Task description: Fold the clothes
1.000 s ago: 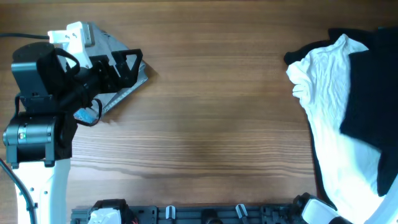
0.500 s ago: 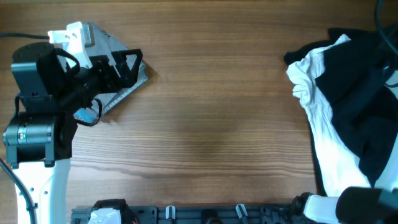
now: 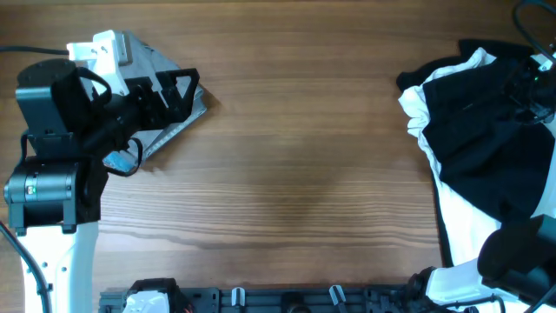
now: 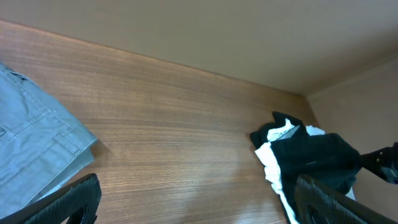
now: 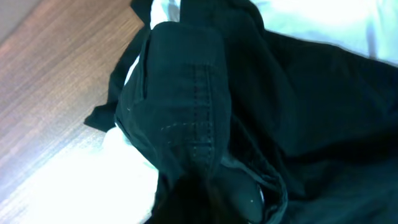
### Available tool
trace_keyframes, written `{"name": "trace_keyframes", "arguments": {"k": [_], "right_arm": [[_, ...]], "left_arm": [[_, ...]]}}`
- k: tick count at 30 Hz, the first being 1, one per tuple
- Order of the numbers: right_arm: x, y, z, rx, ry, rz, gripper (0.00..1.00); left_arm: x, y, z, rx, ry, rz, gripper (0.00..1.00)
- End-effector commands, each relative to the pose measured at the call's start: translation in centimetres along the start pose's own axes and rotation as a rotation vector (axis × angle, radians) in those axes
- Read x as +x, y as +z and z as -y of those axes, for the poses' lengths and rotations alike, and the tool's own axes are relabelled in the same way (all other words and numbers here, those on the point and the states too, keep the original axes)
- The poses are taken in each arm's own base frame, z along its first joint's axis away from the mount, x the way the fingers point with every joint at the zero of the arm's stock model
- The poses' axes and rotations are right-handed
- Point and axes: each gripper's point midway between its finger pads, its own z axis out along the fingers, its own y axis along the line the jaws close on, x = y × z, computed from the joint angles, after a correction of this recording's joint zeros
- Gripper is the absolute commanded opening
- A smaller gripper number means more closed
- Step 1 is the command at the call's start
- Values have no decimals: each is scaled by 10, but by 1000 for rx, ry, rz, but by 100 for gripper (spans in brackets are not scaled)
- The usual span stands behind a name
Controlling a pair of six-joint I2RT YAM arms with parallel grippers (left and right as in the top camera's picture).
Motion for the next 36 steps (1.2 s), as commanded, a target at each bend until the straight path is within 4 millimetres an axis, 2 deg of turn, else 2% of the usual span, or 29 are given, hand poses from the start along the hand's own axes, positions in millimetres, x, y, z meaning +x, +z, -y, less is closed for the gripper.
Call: {"name": "trace_keyframes", "arguments": {"k": [1,4,6,9,11,14,15,18,21,22,23,26,27,28,29,30,33,36], "right_arm": [[-2,1,12,79,40,11,4],[-2,1,11,70,52,11,4],[-7,-1,-9,-39,-6,24,4],[-15,-24,-80,-447,-222,80,4],[-18,-50,-113,-655,-261,117,4],[-14,-101,-170,-943,-370,187,4],[4,-122,-203,-1027,-445,187,4],[64,-144,-259,-1104,-627,133,4],[146,-149,-306,-1077,-822,44,4],[181,-147,-320,-1026,-914,24,4],[209,-144,-329,-973,-996,20,4],[271,-137,-343,-811,-1175,45,5],[285,-133,-346,-724,-1200,81,21],[290,-129,-347,-653,-1203,117,45],[290,-127,-347,-598,-1201,153,61],[289,-125,-347,-562,-1194,175,64],[274,-123,-344,-527,-1140,196,67],[242,-122,-333,-506,-1015,201,67]], "left_arm": [[-7,-7,7,19,8,24,100],[-7,-7,7,19,8,24,100],[-7,-7,7,19,9,24,100],[-8,-7,8,20,10,26,100],[-9,-7,8,21,12,30,100],[-15,-9,11,31,28,58,100],[-25,-14,17,45,67,107,100],[-46,-30,27,59,135,212,100],[-62,-46,29,28,163,306,100],[-66,-50,26,1,164,331,100],[-68,-53,23,-24,162,345,100],[-66,-54,17,-63,180,342,100],[-64,-53,15,-70,184,334,100],[-62,-52,14,-74,191,324,100],[-61,-51,13,-78,191,316,100],[-60,-50,12,-80,190,310,100],[-57,-46,9,-85,182,290,100],[-48,-34,7,-82,178,238,100]]}}
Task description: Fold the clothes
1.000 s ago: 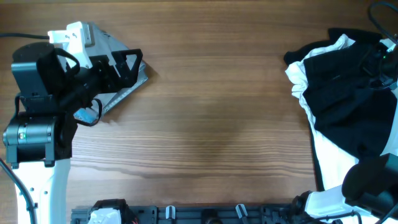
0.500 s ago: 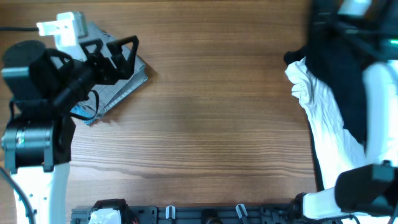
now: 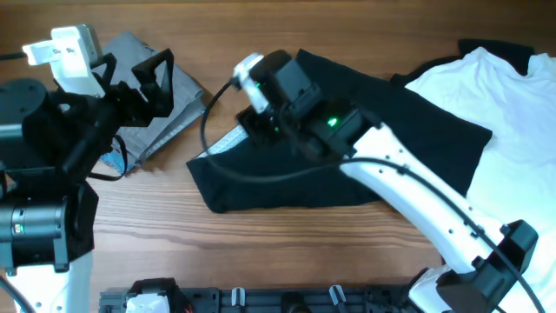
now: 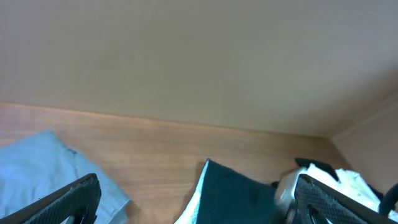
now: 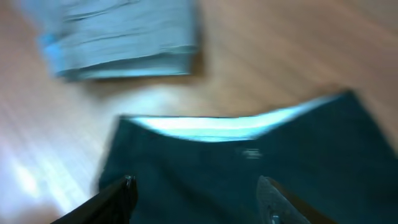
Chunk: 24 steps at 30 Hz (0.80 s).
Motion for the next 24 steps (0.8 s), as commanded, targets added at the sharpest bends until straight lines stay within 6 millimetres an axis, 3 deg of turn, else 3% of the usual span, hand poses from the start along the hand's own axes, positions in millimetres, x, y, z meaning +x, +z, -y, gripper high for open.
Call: {"name": "trace_keyframes", "arguments": {"k": [1,5,8,9,13,14,16,17,19,24], "right_arm": [[-9,-22,75,207,191,58,67],[-11,-49,114,214,334,112,66],[-11,-70,133,177,442,153,65],[-12,-79,139,134,475,172,65],[-6,-86,149,101,534,169,65],[-3,-87,151,101,542,159,65],[5,-86,153,103,564,132,65],[8,-86,153,104,573,120,65],[15,-85,151,105,582,91,65],[25,-84,150,111,592,51,66]], "left_arm": [[11,12,2,6,47,-59,100],[57,45,19,70,119,-237,96],[98,78,29,90,175,-381,83],[123,104,32,84,194,-451,73],[166,163,42,120,216,-521,57],[176,178,41,123,218,-529,58],[198,210,37,126,217,-544,85],[207,220,35,128,215,-549,88],[234,249,28,142,205,-569,89],[291,293,18,201,184,-600,87]]}}
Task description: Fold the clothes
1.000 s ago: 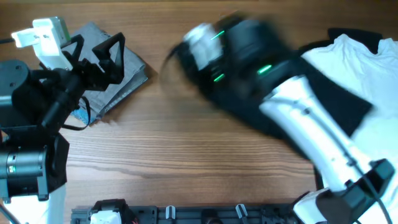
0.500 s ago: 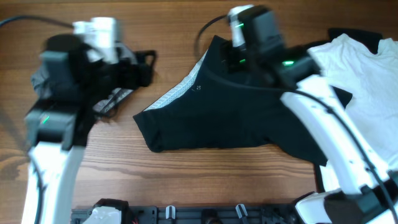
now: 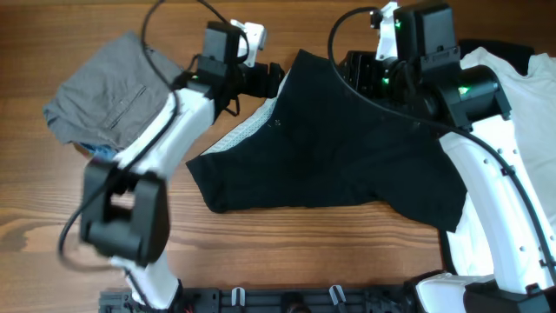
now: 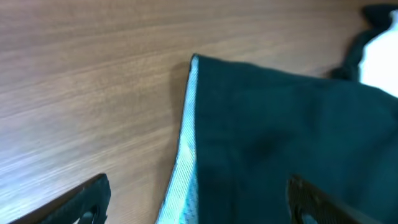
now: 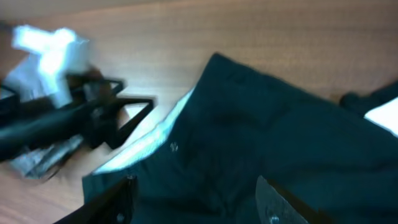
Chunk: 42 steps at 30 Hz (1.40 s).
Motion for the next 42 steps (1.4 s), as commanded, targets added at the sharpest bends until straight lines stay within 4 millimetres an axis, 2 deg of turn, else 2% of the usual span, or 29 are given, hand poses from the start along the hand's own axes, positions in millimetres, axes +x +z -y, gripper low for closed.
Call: {"name": "trace_keyframes", "arguments": {"k": [1,3,8,12,15,18,20,21,22,24,26,28,30,31,32,33,35,36,37,39,40,42], "right_arm": [[2,-3,-2,-14,24,-12,66],[5,-2,0,-2,24,-23,66],[8,-3,8,38,26,-33,67],[9,-3,9,46,25,-35,67],[8,-3,10,49,27,-34,67],[9,-3,10,53,27,-35,67],[10,-3,11,55,27,-40,67],[11,-3,11,57,28,-44,67],[11,-3,11,59,28,-45,67],[11,-3,12,63,28,-45,67],[11,-3,13,64,29,-45,67],[11,-3,15,78,30,-41,67],[10,-3,18,95,32,-36,67],[10,-4,20,105,33,-36,67],[11,-4,20,109,32,-37,68],[10,-4,21,114,32,-36,68],[11,-3,22,117,32,-37,69],[11,-2,22,118,33,-39,69],[11,0,24,129,37,-42,69],[12,7,35,192,81,-48,70],[14,12,41,222,105,-58,69],[18,23,47,241,114,-88,70]], "left_arm": [[23,45,-1,72,2,-32,85],[33,62,2,101,2,-42,84],[52,80,11,123,12,-81,81],[67,89,18,131,16,-115,70],[76,94,20,134,16,-141,54],[82,96,18,122,12,-157,31],[81,97,12,91,14,-154,23],[79,97,9,75,15,-146,9],[77,97,8,76,16,-135,4],[59,93,6,70,6,-90,4],[29,82,-2,49,-33,-26,4],[-24,57,-23,-18,-98,97,4],[-65,29,-52,-116,-152,199,4],[-90,6,-80,-206,-198,269,4],[-102,-9,-98,-261,-231,309,4],[-119,-33,-127,-330,-289,371,4],[-132,-56,-156,-351,-367,423,4],[-135,-62,-165,-325,-398,435,5],[-136,-65,-169,-289,-406,432,19],[-131,-67,-173,-233,-417,407,34],[-126,-67,-176,-226,-426,387,46],[-119,-67,-179,-237,-430,358,57]]}}
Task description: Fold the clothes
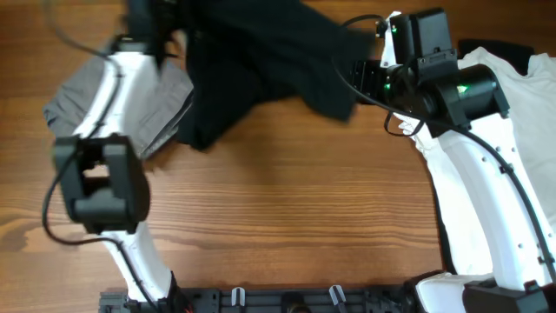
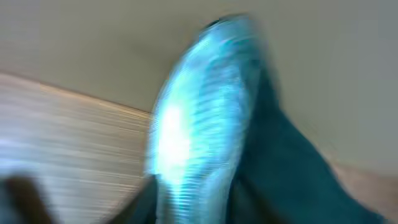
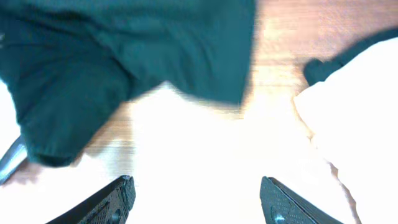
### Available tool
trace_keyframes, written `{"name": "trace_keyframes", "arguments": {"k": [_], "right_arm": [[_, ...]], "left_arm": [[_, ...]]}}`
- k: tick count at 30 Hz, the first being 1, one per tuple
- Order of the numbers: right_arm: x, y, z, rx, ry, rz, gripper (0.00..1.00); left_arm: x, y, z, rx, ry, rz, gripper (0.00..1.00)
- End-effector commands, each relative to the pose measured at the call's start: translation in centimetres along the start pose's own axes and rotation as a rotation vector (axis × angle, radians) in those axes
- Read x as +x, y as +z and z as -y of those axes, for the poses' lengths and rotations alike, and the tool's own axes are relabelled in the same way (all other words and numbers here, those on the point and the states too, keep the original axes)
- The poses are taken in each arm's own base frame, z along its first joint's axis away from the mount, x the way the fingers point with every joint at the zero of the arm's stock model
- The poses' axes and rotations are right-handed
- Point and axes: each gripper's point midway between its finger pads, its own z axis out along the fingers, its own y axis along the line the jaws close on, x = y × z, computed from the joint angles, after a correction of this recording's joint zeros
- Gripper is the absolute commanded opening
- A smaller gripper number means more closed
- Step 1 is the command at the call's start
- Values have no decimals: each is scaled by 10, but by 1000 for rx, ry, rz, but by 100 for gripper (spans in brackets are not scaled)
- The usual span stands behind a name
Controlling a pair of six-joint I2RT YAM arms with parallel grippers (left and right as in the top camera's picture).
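A black garment [image 1: 261,52] with a pale waistband lining hangs bunched along the far edge of the table, lifted off the wood. My left gripper [image 1: 165,16] is at its far left end, shut on it. In the left wrist view only the blurred lining [image 2: 199,112] fills the frame and the fingers are hidden. My right gripper [image 3: 199,199] is open and empty, with the black garment [image 3: 124,62] beyond its fingertips and apart from them. In the overhead view the right gripper [image 1: 365,74] sits just right of the cloth's trailing end.
A folded grey garment [image 1: 104,100] lies at the far left, partly under the hanging black cloth. A white garment [image 1: 512,148] is spread along the right side, also seen as the white garment [image 3: 354,112]. Bare wooden table [image 1: 278,209] fills the middle and front.
The black garment lay spread flat in the middle, both grippers open at its far edge. Now the left gripper holds it, raised and bunched toward the far left. The right gripper stays open.
The black garment was heaped on the white one at the right, with my right gripper in it. Then it lay spread across the middle, the right gripper open at its left end. Then both grippers were at its far edge. Now the left holds it up.
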Motion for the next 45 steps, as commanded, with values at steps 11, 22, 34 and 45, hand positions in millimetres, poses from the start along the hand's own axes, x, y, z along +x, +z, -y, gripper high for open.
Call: {"name": "trace_keyframes", "arguments": {"k": [11,22,34,45], "right_arm": [[7,105,15,94,59,-139,71],[7,155,-10,-107,127,-198,74],[19,183,6,-93,214,-260,75],[26,181,11,-81,187,-290,76]], "left_arm": [[4,-76,56,96,190,-120,66],[130,-144,52,-45,335,-621,50],[208,-138,4,-184,337,-815,82],[224,-121,-33,-318,390,-785,80]]}}
